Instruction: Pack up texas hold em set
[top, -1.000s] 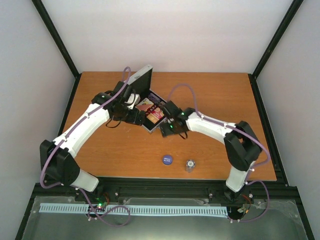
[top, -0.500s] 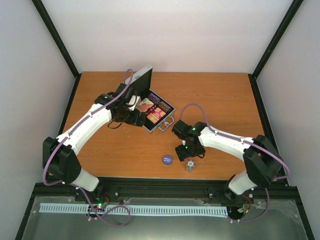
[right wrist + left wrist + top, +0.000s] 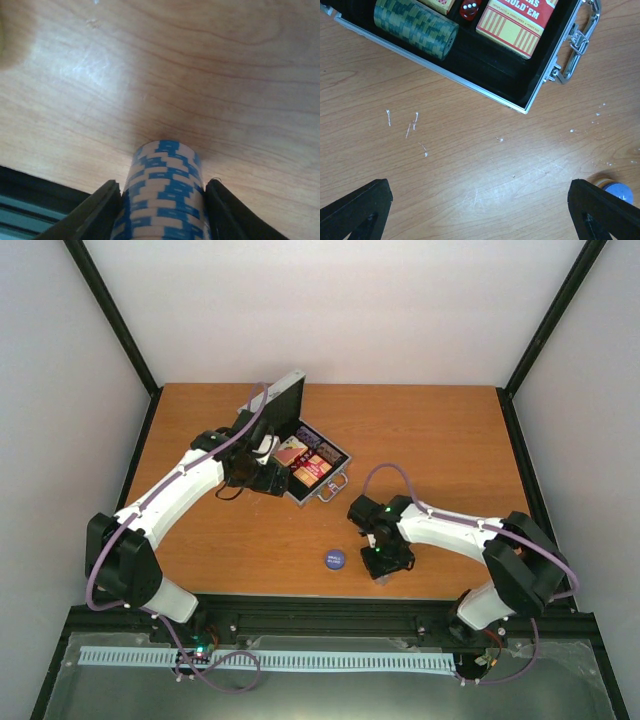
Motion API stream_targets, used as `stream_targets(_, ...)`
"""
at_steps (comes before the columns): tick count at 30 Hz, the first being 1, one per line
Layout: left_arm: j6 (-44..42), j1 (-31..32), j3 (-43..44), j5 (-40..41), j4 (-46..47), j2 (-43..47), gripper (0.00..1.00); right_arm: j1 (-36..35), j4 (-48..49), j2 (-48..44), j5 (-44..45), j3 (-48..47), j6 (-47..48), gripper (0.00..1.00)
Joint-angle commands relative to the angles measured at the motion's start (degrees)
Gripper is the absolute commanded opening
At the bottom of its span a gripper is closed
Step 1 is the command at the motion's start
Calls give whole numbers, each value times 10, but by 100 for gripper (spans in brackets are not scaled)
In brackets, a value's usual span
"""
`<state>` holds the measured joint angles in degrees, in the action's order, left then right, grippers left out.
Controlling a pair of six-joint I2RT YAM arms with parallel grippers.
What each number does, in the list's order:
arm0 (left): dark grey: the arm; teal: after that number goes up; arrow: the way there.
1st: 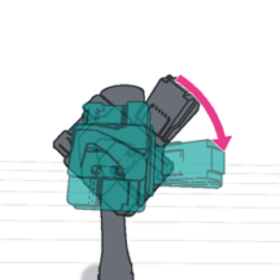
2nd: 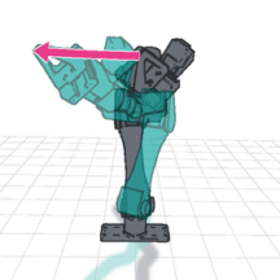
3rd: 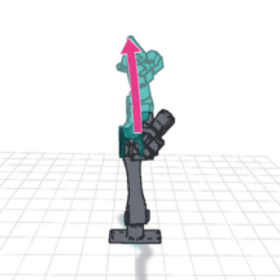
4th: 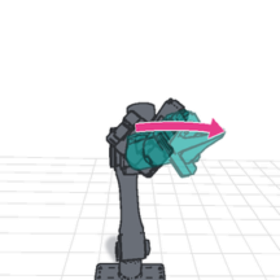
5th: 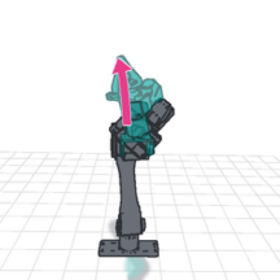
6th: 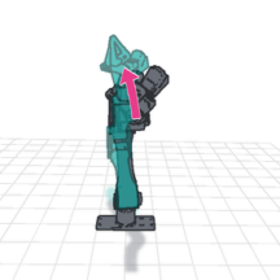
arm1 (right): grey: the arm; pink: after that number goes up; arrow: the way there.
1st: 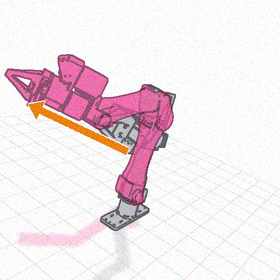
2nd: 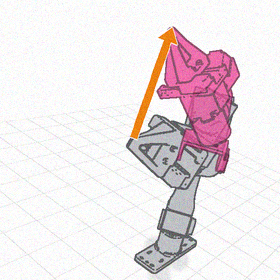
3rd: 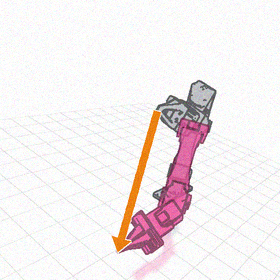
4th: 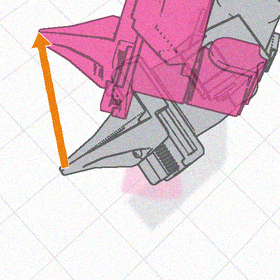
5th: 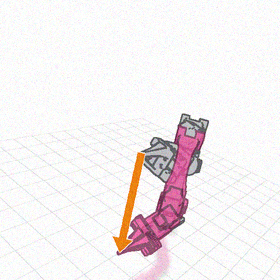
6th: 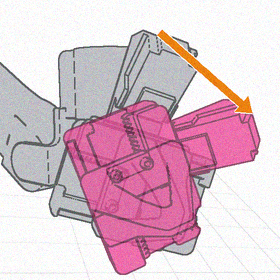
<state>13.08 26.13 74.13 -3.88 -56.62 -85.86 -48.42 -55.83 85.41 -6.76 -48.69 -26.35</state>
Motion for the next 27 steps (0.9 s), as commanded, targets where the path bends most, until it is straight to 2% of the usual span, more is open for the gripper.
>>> stream_targets(1,-10,-5,12,14,4,-5,99,-4,3,17,-18,-13,7,39)
stream_targets(5,-16,-5,19,20,0,-6,99,-3,-27,9,49,-55,8,33)
stream_targets(10,-20,-5,28,21,-3,-1,99,24,-26,18,143,-165,20,23)
stream_targets(12,-20,-5,32,21,-5,1,99,40,17,28,142,-201,29,21)
stream_targets(15,-21,-5,32,23,-1,9,99,52,133,47,114,-228,35,14)
stream_targets(21,-24,-5,30,26,3,15,99,54,384,135,47,-257,6,13)
stream_targets(27,-27,-5,23,26,15,24,99,54,520,246,-6,-325,-15,12)
